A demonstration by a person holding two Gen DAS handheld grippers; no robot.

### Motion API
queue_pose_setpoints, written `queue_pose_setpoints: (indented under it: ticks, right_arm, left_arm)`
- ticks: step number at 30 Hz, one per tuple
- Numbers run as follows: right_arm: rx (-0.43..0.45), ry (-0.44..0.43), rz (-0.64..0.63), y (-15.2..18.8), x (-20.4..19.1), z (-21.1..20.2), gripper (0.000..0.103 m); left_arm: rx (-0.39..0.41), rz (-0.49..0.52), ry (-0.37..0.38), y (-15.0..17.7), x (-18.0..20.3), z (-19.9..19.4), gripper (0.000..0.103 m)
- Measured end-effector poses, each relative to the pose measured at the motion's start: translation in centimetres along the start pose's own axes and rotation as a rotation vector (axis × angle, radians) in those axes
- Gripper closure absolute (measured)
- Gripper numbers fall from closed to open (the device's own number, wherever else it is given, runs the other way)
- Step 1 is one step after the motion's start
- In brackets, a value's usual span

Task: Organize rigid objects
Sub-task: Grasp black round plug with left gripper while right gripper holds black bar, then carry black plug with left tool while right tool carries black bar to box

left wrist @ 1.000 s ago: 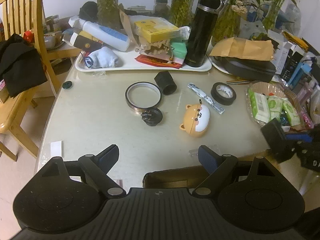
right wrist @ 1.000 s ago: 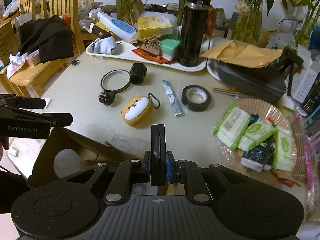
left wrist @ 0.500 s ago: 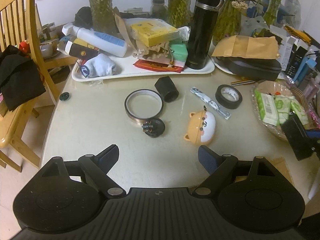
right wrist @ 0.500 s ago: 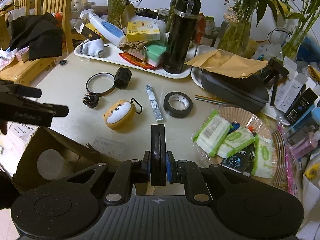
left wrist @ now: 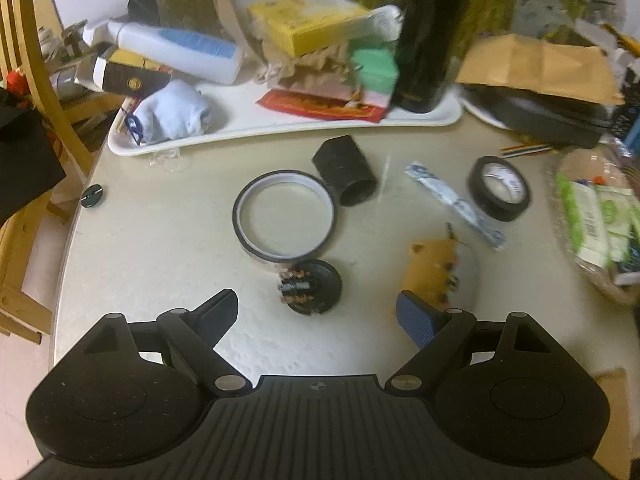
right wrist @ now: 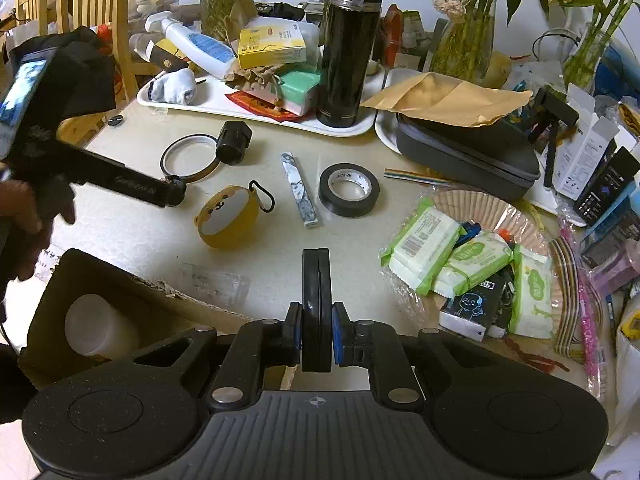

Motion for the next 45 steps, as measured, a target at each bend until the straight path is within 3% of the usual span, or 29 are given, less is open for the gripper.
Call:
queue_pose_setpoints:
  ticks: [10,12,13,20,29,45]
  right_arm:
    - [-0.007,-0.003,-0.006,-0.1,-0.1,0.5,0.086]
    - [-0.008,-0.001,-0.006,0.0,-0.2,0.5,0.086]
    - [-0.011,0.0,-0.007,0.0,-0.2,0.6,0.086]
    - [-0.018,-0.004,-0.005,-0.4,-0.8,0.8,0.086]
    - [-0.028,-0.036,0.025,-0.7,-1.9,1.0,0.086]
    - [-0.018,-0.083,0.042,0.2,-3.4,-0.7,0.086]
  left_arm:
    - [-0.069,-0.008,-0.044,-0.2,-1.1,3.7,0.022]
    - [-0.075,-0.016,-0.037,-0.1,-1.3,4.1,0.042]
    - [-0.085,-0.021,-0.033,0.0,-1.3,4.3,0.06]
    - [-0.063,0.003,-0.041,0.0,-1.0,2.9,0.061]
    - [0.034,-0.004,-0.013,-0.4,-0.7,-3.0,0.061]
    - [0.096,0.051,0.022,4.7,2.6,-12.3,0.061]
Point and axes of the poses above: each gripper's, at about its wrist camera, not at the fingertips, and z roughly the way its jaws point, x to its right, y to its underside, the point moved 6 cm from there along z, roughly the way its jaws point, and after that the axes turned 3 degrees about x, right-handed, at the moved point
